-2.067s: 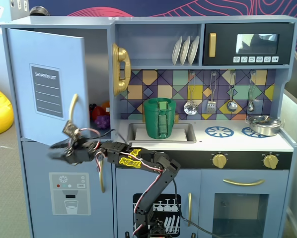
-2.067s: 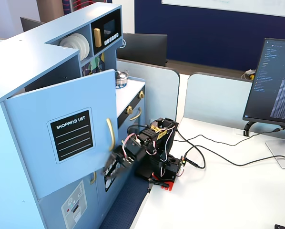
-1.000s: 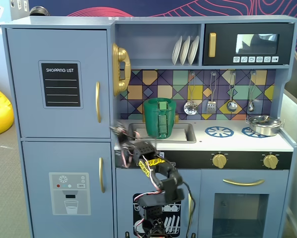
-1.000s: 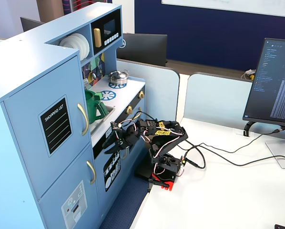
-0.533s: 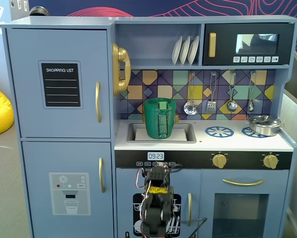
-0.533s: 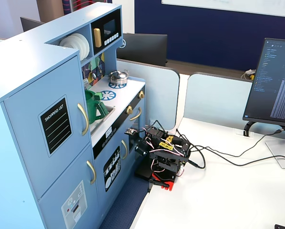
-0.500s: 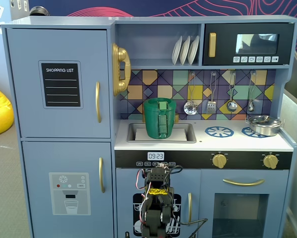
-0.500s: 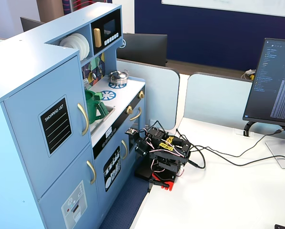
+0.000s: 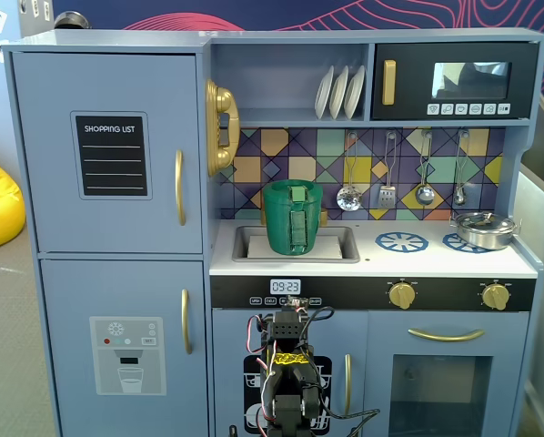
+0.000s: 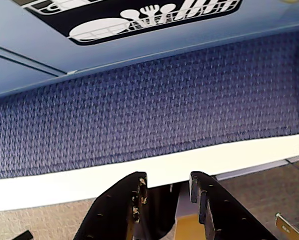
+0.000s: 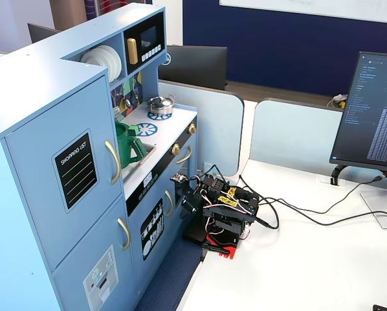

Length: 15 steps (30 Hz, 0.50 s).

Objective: Close the left cabinet door

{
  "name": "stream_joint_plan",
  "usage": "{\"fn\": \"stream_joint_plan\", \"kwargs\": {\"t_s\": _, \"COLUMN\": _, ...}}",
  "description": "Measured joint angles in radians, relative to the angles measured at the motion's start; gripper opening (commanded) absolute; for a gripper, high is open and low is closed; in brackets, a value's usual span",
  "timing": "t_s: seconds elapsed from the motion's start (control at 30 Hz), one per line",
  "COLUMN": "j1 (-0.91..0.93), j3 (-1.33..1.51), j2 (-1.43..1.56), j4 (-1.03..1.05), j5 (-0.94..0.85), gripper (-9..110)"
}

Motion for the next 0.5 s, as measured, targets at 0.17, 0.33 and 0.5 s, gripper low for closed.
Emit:
{"fn": "stream_joint_plan", "kwargs": {"t_s": 0.17, "j1": 0.0, "j3": 0.0, "j2": 0.0, "j4": 0.002, "j5": -0.031, "gripper": 2}}
{"fn": "stream_joint_plan", "kwargs": {"t_s": 0.33, "j1": 0.0, "j3": 0.0, "j2": 0.0, "j4": 0.009, "j5": -0.077, "gripper": 2}}
{"fn": "stream_joint_plan", "kwargs": {"t_s": 0.5, "j1": 0.0, "j3": 0.0, "j2": 0.0, "j4": 0.009, "j5": -0.08, "gripper": 2}}
